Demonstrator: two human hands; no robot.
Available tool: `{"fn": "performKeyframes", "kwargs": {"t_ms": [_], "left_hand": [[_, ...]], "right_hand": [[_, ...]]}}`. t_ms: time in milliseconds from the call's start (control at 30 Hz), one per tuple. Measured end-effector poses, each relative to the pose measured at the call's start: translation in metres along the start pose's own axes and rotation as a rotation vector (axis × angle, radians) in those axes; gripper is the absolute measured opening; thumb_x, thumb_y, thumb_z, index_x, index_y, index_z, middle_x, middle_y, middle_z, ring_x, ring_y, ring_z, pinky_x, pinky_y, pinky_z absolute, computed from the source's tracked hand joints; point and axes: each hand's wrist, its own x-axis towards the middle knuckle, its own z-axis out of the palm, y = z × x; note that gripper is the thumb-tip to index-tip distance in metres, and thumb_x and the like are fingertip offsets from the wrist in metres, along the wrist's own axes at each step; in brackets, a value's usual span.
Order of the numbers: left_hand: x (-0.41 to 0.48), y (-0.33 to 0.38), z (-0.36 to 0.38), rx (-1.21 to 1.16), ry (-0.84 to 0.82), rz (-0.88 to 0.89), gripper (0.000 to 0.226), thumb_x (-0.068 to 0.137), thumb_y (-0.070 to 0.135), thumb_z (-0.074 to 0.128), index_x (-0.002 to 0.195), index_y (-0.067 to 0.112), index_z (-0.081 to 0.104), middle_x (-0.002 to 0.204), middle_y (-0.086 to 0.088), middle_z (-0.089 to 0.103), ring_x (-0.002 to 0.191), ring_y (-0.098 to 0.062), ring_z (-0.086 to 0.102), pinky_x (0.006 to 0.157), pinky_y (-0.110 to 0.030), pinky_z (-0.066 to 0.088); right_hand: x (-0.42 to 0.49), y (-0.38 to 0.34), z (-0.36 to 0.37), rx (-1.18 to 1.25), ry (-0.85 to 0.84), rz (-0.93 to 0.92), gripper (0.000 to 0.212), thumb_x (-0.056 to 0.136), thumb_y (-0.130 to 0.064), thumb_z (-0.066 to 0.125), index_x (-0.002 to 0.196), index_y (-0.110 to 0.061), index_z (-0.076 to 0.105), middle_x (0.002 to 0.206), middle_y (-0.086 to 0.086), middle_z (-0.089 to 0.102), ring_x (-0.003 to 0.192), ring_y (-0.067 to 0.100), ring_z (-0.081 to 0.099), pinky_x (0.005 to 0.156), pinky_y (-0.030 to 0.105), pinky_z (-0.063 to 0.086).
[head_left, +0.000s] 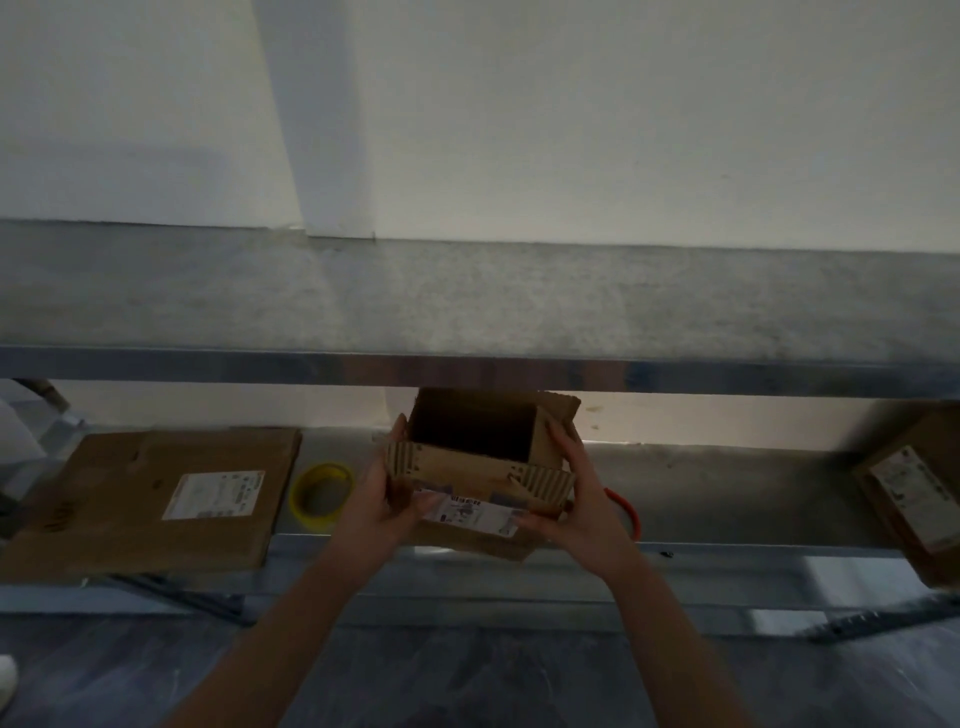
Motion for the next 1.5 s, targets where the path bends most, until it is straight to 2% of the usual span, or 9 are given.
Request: {"fn": "performKeyframes", "kwargs": {"t_ms": [167, 467, 600, 733, 800, 933, 1067, 1267, 1500], "left_hand": [[-0.002, -0.014, -0.010, 0.525, -0.098, 0.110, 0.073, 0.087, 0.047, 0.062, 0.148, 0.040, 0.024, 0.157, 0.022, 0.006, 0.140, 0.009, 0.017, 0.105, -0.003, 0.023], [0.004, -0.011, -0.001, 0.271, 0.082, -0.059, 0.039, 0.081, 0.034, 0.070, 0.116, 0.016, 0.066, 0.137, 0.007, 0.045, 0.122, -0.010, 0.050, 0.094, -0.030, 0.052], [0.006, -0.004, 0.008, 0.250, 0.102, -0.063, 0.030, 0.083, 0.028, 0.071, 0.113, 0.029, 0.063, 0.129, 0.012, 0.046, 0.112, 0.009, 0.048, 0.089, -0.010, 0.048], [0.020, 0.004, 0.006, 0.103, 0.096, -0.128, 0.077, 0.072, 0.032, 0.081, 0.133, 0.046, 0.036, 0.136, 0.017, 0.040, 0.115, 0.005, 0.046, 0.087, -0.017, 0.050], [0.033, 0.006, -0.004, 0.185, 0.005, -0.187, 0.105, 0.066, 0.037, 0.085, 0.142, 0.054, 0.014, 0.146, 0.016, 0.023, 0.123, -0.003, 0.036, 0.096, -0.029, 0.045], [0.048, 0.009, -0.015, 0.184, -0.162, -0.188, 0.083, 0.068, 0.038, 0.083, 0.126, 0.062, 0.029, 0.141, 0.024, 0.030, 0.131, -0.013, 0.032, 0.094, -0.027, 0.047], [0.036, -0.001, -0.008, 0.262, -0.117, -0.063, 0.057, 0.072, 0.039, 0.077, 0.120, 0.049, 0.047, 0.137, 0.031, 0.029, 0.129, -0.004, 0.037, 0.098, -0.017, 0.045], [0.018, -0.005, -0.003, 0.259, -0.147, -0.089, 0.067, 0.071, 0.044, 0.075, 0.133, 0.042, 0.050, 0.153, 0.024, 0.018, 0.130, 0.023, 0.019, 0.100, 0.001, 0.024], [0.005, -0.032, 0.004, 0.290, -0.151, -0.185, 0.066, 0.078, 0.024, 0.078, 0.134, 0.037, 0.047, 0.156, 0.011, 0.020, 0.140, -0.005, 0.025, 0.097, 0.003, 0.026]], "right_hand": [[0.000, 0.010, 0.005, -0.164, -0.040, 0.028, 0.092, 0.076, -0.015, 0.083, 0.143, -0.049, 0.029, 0.160, -0.018, 0.005, 0.148, 0.019, 0.021, 0.114, 0.047, 0.037], [-0.006, -0.004, 0.005, 0.166, 0.077, 0.211, 0.056, 0.079, -0.057, 0.072, 0.129, -0.057, 0.047, 0.150, -0.030, 0.032, 0.140, 0.008, 0.036, 0.111, 0.046, 0.042], [-0.007, -0.007, 0.008, 0.176, 0.137, 0.266, 0.055, 0.082, -0.050, 0.062, 0.131, -0.057, 0.040, 0.147, -0.016, 0.041, 0.135, 0.014, 0.043, 0.103, 0.045, 0.049], [-0.001, -0.012, 0.006, 0.211, 0.170, 0.282, 0.082, 0.077, -0.045, 0.071, 0.137, -0.063, 0.018, 0.137, -0.025, 0.040, 0.127, 0.010, 0.045, 0.087, 0.025, 0.056], [0.007, -0.012, 0.000, 0.216, 0.156, 0.299, 0.098, 0.078, -0.032, 0.076, 0.144, -0.057, 0.009, 0.146, -0.014, 0.032, 0.130, 0.014, 0.040, 0.095, 0.038, 0.053], [0.022, -0.015, -0.006, 0.232, 0.080, 0.318, 0.074, 0.088, -0.018, 0.071, 0.146, -0.039, 0.030, 0.149, 0.001, 0.041, 0.132, 0.030, 0.046, 0.096, 0.059, 0.050], [0.016, -0.010, -0.004, 0.068, 0.109, 0.342, 0.045, 0.091, -0.020, 0.068, 0.130, -0.030, 0.048, 0.138, 0.003, 0.048, 0.125, 0.026, 0.051, 0.092, 0.050, 0.055], [-0.016, 0.007, 0.003, 0.148, 0.205, 0.349, 0.043, 0.087, -0.014, 0.074, 0.120, -0.033, 0.055, 0.127, -0.001, 0.057, 0.111, 0.011, 0.058, 0.078, 0.020, 0.057], [-0.018, 0.026, 0.016, -0.045, 0.137, 0.399, 0.049, 0.087, -0.020, 0.074, 0.127, -0.035, 0.049, 0.121, -0.010, 0.051, 0.107, 0.001, 0.053, 0.075, 0.002, 0.045]]}}
